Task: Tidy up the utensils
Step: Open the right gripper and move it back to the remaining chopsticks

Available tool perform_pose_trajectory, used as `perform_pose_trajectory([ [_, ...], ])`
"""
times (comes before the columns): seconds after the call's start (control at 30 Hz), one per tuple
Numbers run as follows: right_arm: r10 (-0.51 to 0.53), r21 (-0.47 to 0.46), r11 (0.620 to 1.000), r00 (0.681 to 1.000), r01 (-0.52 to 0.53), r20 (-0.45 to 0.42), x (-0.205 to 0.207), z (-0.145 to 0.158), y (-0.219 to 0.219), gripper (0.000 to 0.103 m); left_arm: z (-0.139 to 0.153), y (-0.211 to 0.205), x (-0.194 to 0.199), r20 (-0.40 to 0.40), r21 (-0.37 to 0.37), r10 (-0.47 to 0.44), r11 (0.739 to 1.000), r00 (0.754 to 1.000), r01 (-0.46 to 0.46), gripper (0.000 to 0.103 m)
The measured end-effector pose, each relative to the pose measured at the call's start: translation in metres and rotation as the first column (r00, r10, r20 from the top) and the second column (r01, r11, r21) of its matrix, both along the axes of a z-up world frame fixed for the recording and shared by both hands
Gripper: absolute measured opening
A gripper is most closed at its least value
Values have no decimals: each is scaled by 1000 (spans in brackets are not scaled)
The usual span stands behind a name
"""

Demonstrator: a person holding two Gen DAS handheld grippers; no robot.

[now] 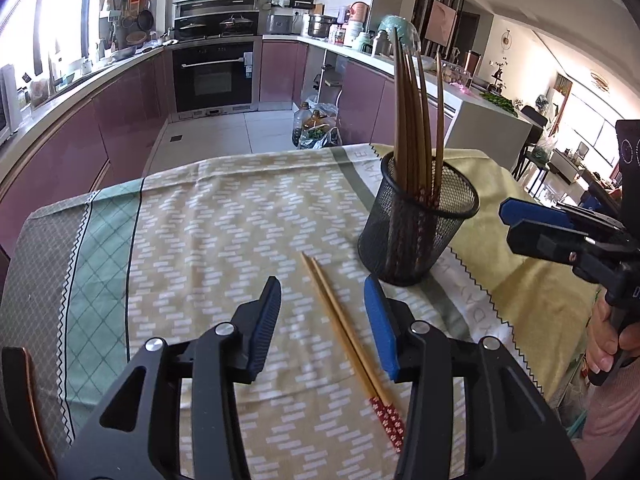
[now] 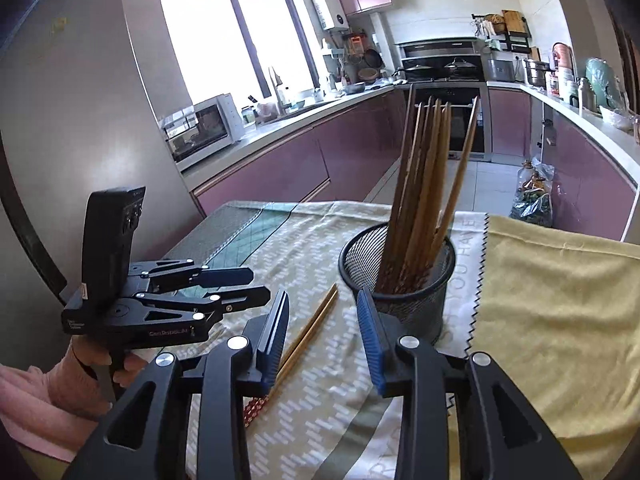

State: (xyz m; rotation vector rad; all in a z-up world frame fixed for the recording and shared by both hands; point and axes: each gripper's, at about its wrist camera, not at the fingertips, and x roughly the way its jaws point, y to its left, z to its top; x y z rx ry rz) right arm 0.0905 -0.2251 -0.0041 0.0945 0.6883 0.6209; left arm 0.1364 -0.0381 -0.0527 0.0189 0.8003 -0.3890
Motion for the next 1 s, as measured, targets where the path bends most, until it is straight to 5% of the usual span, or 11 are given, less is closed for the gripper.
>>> perform_pose_trajectory([
  [0.33,24,-57,998,987,-33,-160,3,-59,37,37,-38,13,-18,-58,45,57,998,997,-54,47],
  [1.0,7,-230,972,989,-41,-147,-5,-79,81,37,-46,30,-24,-79,21,89,996,993,-88,50],
])
